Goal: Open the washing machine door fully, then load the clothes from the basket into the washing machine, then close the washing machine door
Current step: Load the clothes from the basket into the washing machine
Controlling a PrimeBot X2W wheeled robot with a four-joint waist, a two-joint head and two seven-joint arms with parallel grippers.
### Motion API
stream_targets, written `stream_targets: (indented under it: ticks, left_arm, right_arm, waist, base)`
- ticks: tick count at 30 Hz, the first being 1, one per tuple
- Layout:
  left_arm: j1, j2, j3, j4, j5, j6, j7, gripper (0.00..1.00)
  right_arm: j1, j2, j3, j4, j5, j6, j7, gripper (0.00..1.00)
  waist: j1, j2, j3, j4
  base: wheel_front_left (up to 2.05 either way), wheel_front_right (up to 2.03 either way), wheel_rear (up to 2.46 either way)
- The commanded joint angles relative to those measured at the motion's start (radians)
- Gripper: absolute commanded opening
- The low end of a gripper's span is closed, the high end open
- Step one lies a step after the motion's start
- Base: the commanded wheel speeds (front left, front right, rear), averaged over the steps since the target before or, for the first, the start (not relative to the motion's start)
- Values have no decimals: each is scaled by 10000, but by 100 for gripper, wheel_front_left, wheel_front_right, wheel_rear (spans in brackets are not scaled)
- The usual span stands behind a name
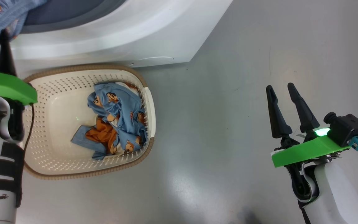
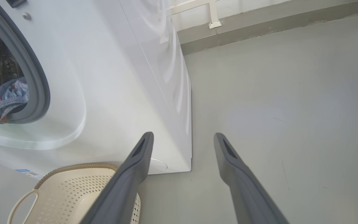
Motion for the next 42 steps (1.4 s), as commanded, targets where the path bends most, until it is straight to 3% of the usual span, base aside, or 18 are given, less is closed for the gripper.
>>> stream_targets:
  ticks: [1, 12, 20, 33, 42]
  left_arm:
    - [-141, 430, 196, -156, 95, 15, -51, 0]
    - [-186, 260, -245, -1172, 23, 15, -51, 0]
    - [-1212, 459, -1085, -1228, -6, 15, -51, 0]
    - [-3747, 813, -1726, 1232, 70, 40, -51, 0]
    - [-5062, 878, -2139, 3929, 765, 495, 41, 0]
  right_arm:
    - [116, 58, 126, -239, -38, 16, -48, 100]
    - [44, 123, 83, -267, -40, 16, -48, 100]
    - [-33, 219, 216, -222, 15, 16, -48, 100]
    - [-28, 349, 472, -236, 165, 16, -48, 100]
    - [-41, 380, 757, -146, 237, 16, -48, 100]
  waist:
    - [-1, 0, 1, 8]
    - [-1, 0, 89, 80]
    - [-1, 0, 130, -70]
    - [-1, 0, 184, -632]
    - [-1, 0, 129, -1025]
  base:
    - [0, 0, 0]
    - [0, 0, 0]
    - [0, 0, 0]
    - [0, 0, 0]
    - [0, 0, 0]
